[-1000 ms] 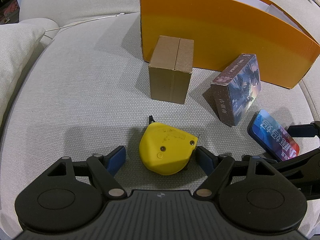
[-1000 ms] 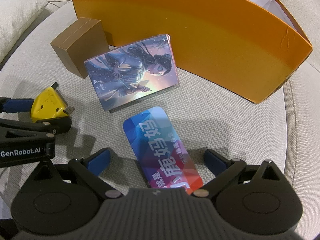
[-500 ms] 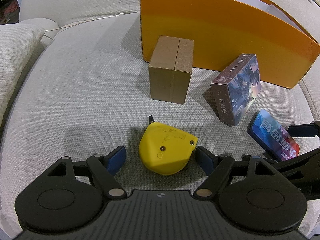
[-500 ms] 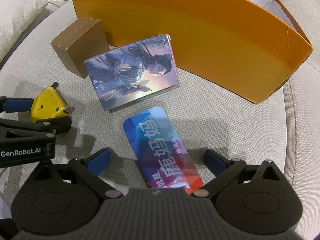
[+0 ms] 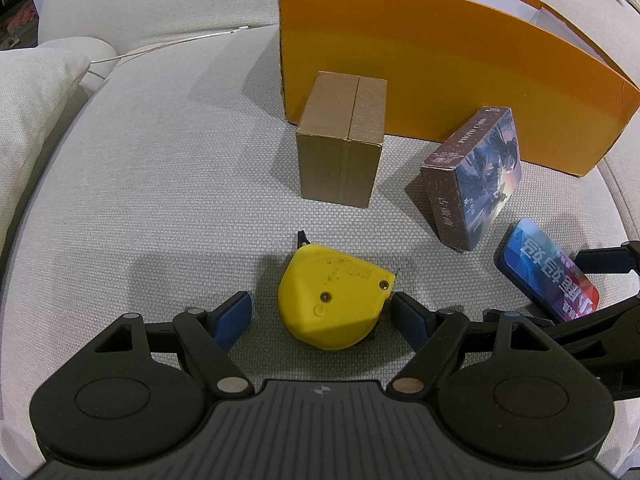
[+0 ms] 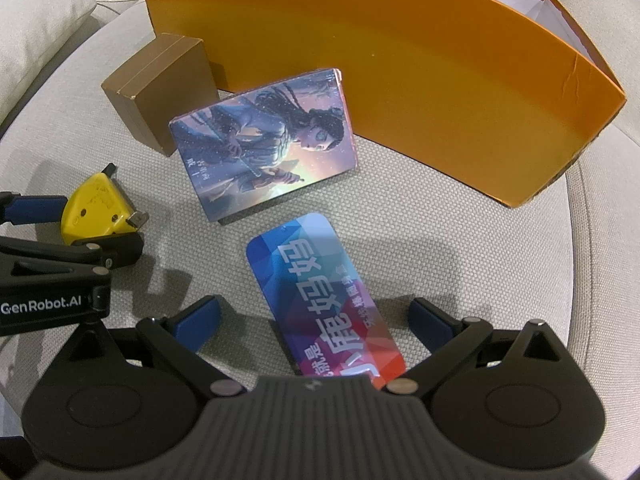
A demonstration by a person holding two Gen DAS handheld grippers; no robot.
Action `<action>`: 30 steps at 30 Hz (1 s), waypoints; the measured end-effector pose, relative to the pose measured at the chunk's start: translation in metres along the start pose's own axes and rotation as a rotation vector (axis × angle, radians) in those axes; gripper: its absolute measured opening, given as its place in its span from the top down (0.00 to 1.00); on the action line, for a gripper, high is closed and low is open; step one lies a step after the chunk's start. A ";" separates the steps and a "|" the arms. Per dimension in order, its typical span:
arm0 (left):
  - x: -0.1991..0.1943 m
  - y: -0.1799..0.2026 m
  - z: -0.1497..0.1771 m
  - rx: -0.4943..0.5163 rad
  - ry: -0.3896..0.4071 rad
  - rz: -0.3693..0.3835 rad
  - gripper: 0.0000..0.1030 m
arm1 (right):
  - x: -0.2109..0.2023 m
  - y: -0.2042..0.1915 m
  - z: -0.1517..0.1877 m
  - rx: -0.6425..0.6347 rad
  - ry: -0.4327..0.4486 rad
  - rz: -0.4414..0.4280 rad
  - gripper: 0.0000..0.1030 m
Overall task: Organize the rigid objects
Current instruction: 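Close the left gripper on the yellow tape measure while the right gripper hovers over the blue-red tin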
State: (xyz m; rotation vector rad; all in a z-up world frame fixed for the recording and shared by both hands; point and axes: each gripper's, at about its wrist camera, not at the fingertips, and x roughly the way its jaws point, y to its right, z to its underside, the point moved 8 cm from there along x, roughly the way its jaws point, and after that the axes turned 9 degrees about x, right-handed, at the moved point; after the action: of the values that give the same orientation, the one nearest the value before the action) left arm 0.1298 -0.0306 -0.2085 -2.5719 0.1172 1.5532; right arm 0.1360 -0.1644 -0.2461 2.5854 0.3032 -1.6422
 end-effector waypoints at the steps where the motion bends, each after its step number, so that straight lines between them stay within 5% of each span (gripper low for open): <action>1: 0.000 0.000 0.000 0.000 0.000 0.000 0.10 | 0.000 -0.001 0.000 0.000 0.000 0.001 0.02; 30: 0.001 0.000 -0.002 0.008 -0.008 0.002 0.10 | -0.002 0.006 0.001 -0.011 -0.003 -0.011 0.02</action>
State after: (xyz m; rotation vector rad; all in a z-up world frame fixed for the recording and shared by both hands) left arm 0.1321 -0.0306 -0.2081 -2.5599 0.1242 1.5604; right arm 0.1356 -0.1705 -0.2452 2.5778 0.3262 -1.6430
